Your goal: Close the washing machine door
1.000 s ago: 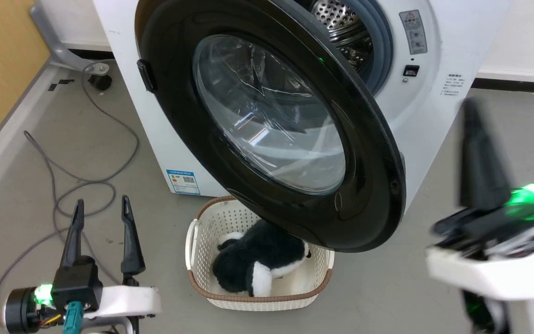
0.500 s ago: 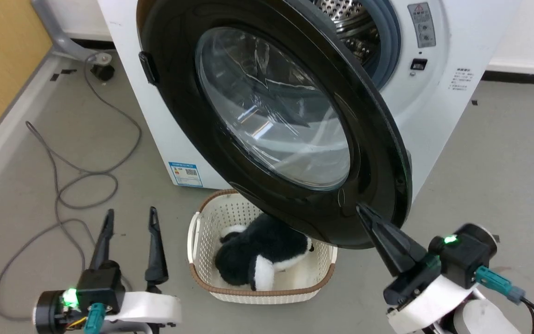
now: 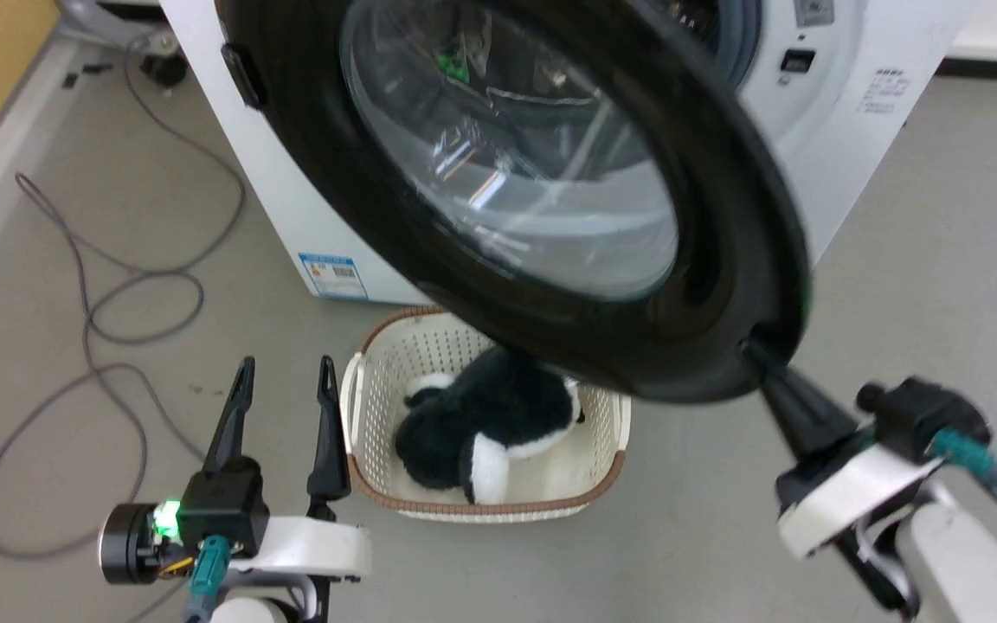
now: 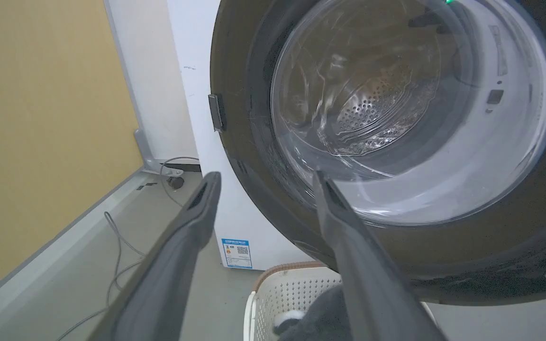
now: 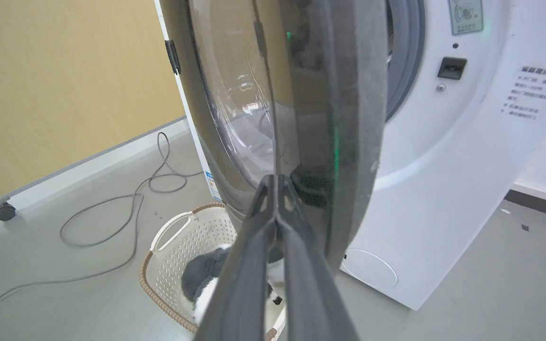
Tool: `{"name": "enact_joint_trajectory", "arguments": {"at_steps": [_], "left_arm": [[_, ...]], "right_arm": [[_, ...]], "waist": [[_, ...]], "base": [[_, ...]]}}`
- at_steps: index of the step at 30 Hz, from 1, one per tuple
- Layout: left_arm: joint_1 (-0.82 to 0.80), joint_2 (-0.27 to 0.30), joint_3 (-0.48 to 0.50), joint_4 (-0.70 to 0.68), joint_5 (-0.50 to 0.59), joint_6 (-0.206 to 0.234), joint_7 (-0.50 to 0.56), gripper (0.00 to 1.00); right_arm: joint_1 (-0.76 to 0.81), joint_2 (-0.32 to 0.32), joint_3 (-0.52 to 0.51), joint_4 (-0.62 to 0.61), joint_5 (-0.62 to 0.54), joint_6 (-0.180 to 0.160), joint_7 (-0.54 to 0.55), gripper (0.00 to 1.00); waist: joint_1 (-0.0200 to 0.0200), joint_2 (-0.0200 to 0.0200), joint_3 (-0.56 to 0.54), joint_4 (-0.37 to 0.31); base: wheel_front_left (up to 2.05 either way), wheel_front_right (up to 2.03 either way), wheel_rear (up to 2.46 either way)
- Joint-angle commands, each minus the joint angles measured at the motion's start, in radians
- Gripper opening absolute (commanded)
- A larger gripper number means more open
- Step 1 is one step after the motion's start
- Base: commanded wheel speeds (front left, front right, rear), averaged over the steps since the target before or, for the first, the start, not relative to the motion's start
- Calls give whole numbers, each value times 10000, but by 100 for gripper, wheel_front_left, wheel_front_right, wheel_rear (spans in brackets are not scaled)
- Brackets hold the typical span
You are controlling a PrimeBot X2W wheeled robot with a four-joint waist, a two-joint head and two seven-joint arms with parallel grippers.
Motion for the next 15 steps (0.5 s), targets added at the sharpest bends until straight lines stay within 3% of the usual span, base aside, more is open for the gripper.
{"name": "enact_joint_trajectory", "arguments": {"at_steps": [1, 9, 15], "left_arm": [[-212, -23, 1, -2, 95, -60, -53, 100], [-847, -150, -19, -113, 133, -146, -53, 100], [-1225, -217, -101, -127, 88, -122, -53, 100]], "right_arm": [[-327, -64, -167, 163, 63, -19, -44, 0], [-2207, -238, -1510, 1376, -28, -19, -44, 0], [-3777, -501, -1687, 2498, -247, -19, -44, 0]], "waist": [[0, 0, 238, 49], [0, 0, 1361, 375], [0, 0, 1994, 603]], "base": [[0, 0, 0], [0, 0, 0], [0, 0, 0]]}}
